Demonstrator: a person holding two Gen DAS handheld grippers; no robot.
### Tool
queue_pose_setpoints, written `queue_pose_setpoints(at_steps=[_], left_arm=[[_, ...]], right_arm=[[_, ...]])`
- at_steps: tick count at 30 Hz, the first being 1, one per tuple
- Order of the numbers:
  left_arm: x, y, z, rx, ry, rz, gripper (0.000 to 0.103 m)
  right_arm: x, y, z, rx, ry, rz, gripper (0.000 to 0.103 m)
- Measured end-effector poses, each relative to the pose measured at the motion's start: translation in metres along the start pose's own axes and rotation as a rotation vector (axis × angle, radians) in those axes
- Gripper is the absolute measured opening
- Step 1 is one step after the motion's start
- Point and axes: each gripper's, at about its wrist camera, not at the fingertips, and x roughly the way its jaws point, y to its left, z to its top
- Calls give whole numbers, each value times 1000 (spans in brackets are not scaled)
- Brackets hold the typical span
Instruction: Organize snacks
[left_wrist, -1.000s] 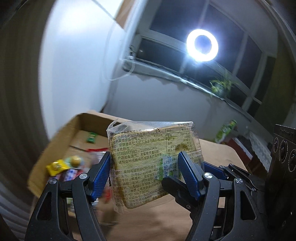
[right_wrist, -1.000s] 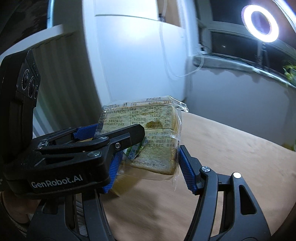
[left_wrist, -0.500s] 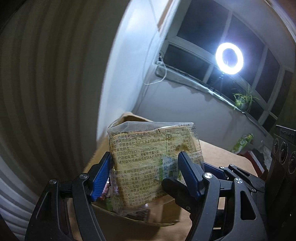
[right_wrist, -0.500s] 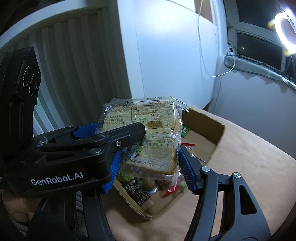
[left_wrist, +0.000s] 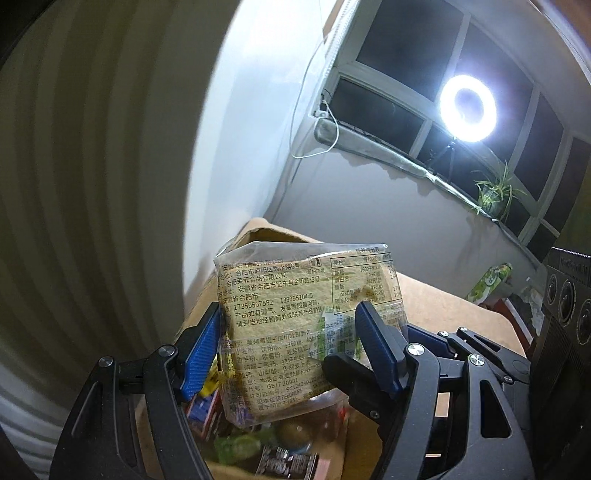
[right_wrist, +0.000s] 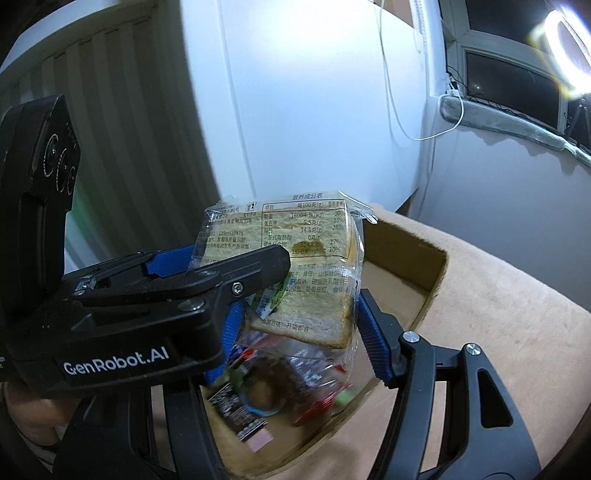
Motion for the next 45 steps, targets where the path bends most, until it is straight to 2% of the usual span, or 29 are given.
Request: queue_pose_setpoints(at_steps=[4, 5, 6, 7, 9, 11, 16, 21, 24, 29, 32, 36, 37, 38, 45], left_arm=[[6, -2, 5, 10, -5, -9, 72], [9, -2, 6, 10, -4, -9, 72], [15, -2, 5, 13, 5, -11, 76], [22, -2, 3, 24, 26, 0, 82], [31, -4, -6, 49, 75, 62, 83], [19, -3, -15, 39, 55, 53, 83], [-12, -6, -23, 62, -6, 120, 84], [-46, -9, -23, 67, -53, 147, 86], [-63, -17, -22, 83, -82, 159, 86], [-85, -35, -20, 111, -116, 143, 86], [-92, -48, -19, 126, -139, 142, 91], [-102, -70, -21, 150, -150, 113, 92], [-106, -74, -23, 156, -153, 110, 100], [-108, -80, -25, 163, -155, 105, 103], [-104, -109, -35, 188, -133, 57, 103]], right_arm=[[13, -7, 3, -24, 7, -24, 67], [18, -2, 0, -44, 36, -39, 70], [30, -6, -3, -54, 94, -76, 71], [30, -7, -5, -47, 98, -95, 71], [18, -7, -15, -42, 72, -74, 71], [7, -4, -24, -48, 51, -77, 72], [-27, 6, -44, -37, 5, -90, 80], [-52, 5, -44, -28, -35, -99, 93], [-64, 4, -46, -24, -48, -106, 94], [-84, -1, -53, -6, -72, -133, 98], [-95, -6, -60, 7, -77, -153, 103], [-113, -15, -72, 17, -88, -216, 103], [-117, -18, -75, 19, -88, -234, 103], [-121, -20, -77, 22, -88, -248, 103], [-159, -53, -96, 86, -110, -321, 103]])
